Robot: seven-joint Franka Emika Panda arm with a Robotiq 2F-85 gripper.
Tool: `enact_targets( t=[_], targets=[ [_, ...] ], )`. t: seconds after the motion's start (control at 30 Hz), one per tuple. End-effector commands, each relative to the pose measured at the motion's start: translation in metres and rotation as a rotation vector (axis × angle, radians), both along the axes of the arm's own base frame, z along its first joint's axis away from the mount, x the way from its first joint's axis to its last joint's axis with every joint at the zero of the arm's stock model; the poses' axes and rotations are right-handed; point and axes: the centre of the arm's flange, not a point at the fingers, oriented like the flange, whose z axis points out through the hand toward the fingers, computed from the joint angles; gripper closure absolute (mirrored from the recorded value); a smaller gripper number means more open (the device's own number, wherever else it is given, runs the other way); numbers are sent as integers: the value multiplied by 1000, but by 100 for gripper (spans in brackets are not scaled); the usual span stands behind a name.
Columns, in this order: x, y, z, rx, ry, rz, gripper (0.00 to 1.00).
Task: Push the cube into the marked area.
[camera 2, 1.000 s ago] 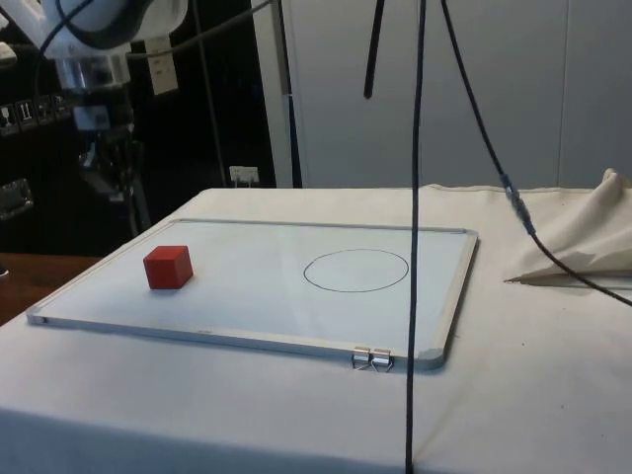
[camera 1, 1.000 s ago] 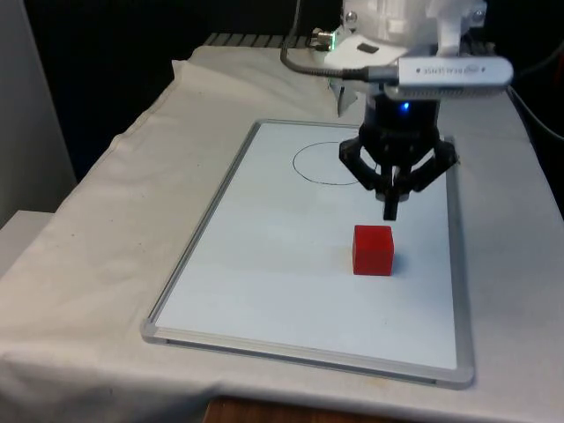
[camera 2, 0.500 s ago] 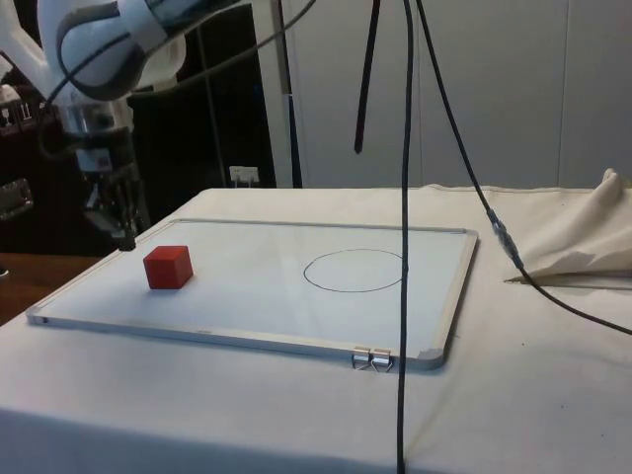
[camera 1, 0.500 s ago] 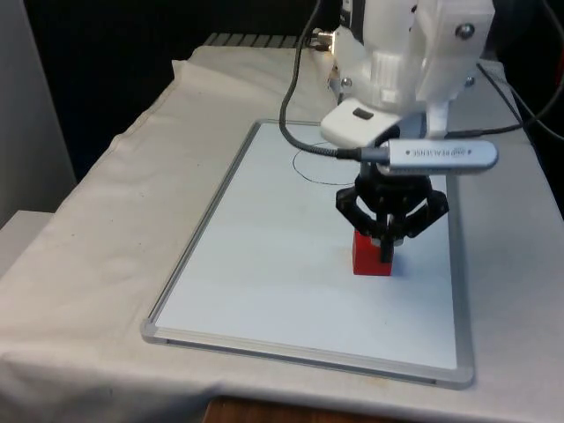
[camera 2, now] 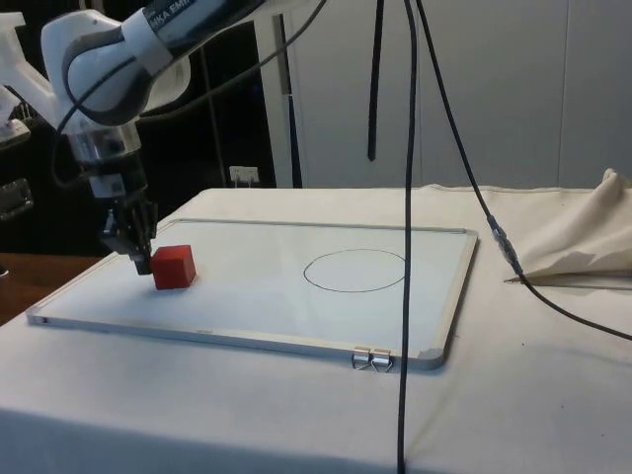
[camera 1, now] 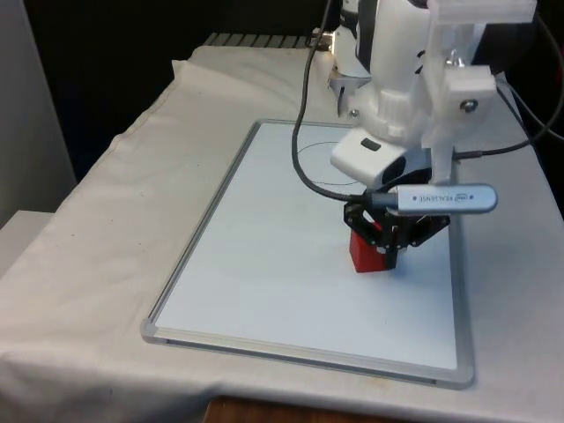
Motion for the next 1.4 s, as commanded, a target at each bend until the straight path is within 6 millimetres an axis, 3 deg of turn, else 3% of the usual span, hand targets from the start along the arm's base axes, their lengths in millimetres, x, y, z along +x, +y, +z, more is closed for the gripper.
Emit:
enact_targets(
  t=[0.0,0.3,0.5,1.0,1.37],
  targets=[
    [-3,1,-3,2,9,4,100],
    [-9,-2,-15,-9,50,7,100],
    [-11,-24,-16,-40,74,3,100],
    [-15,-50,-17,-80,112,-29,100],
    [-23,-45,-11,-85,159,-36,100]
  ],
)
